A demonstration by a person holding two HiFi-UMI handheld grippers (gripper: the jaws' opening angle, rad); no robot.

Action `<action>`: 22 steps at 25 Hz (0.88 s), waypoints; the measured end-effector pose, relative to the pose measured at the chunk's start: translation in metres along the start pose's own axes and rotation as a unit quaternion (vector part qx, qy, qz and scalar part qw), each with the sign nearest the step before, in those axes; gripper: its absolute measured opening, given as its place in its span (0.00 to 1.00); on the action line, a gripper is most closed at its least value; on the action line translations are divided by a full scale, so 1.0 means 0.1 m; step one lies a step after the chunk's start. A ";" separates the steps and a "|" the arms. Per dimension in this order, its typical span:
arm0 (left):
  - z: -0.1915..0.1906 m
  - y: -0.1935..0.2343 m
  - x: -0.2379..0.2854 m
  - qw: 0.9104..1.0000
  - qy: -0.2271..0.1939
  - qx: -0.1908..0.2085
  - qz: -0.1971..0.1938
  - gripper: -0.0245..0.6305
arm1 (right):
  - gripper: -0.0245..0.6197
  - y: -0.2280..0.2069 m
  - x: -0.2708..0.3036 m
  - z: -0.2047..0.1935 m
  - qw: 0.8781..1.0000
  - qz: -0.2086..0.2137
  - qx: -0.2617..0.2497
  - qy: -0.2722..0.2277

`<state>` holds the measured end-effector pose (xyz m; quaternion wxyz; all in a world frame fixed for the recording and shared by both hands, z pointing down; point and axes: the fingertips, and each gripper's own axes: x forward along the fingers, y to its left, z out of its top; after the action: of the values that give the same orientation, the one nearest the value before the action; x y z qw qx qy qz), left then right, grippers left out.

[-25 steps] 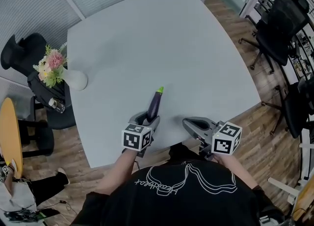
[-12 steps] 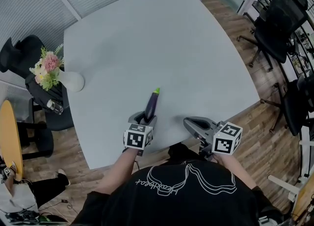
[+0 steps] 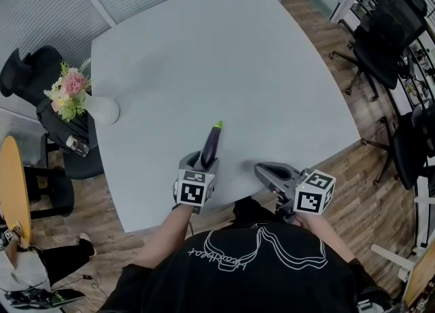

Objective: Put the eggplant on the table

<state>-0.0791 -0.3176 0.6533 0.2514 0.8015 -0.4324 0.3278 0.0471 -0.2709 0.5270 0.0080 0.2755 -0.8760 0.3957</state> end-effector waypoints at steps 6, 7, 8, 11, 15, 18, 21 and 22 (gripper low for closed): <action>0.03 -0.04 -0.03 1.000 -0.013 -0.004 -0.023 0.45 | 0.05 0.06 0.02 -0.02 1.000 0.001 -0.004 0.002; 0.04 -0.05 -0.04 1.000 -0.016 -0.004 -0.022 0.45 | 0.05 0.08 0.02 -0.02 1.000 0.002 -0.005 0.002; 0.06 -0.06 -0.06 1.000 -0.020 -0.005 -0.022 0.45 | 0.05 0.09 0.01 -0.02 1.000 0.003 -0.005 0.001; 0.10 -0.07 -0.15 0.999 -0.035 -0.009 -0.021 0.45 | 0.05 0.15 0.01 -0.03 1.000 0.008 -0.009 -0.002; 0.18 -0.07 -0.39 0.998 -0.059 -0.023 -0.016 0.45 | 0.05 0.25 -0.02 -0.03 1.000 0.011 -0.024 0.000; 0.24 -0.09 -0.63 0.995 -0.082 -0.044 -0.022 0.45 | 0.05 0.34 -0.05 0.00 0.999 0.019 -0.028 -0.011; 0.32 -0.14 -0.93 0.991 -0.109 -0.066 -0.045 0.45 | 0.05 0.44 -0.05 0.04 0.999 0.025 -0.037 -0.022; 0.36 -0.17 -1.03 0.989 -0.119 -0.070 -0.055 0.45 | 0.05 0.48 -0.06 0.05 0.999 0.027 -0.041 -0.024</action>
<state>-0.0956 -0.2793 0.5509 0.2715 0.8377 -0.4366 0.1842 0.0299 -0.2459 0.4891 -0.0122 0.2608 -0.8985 0.3529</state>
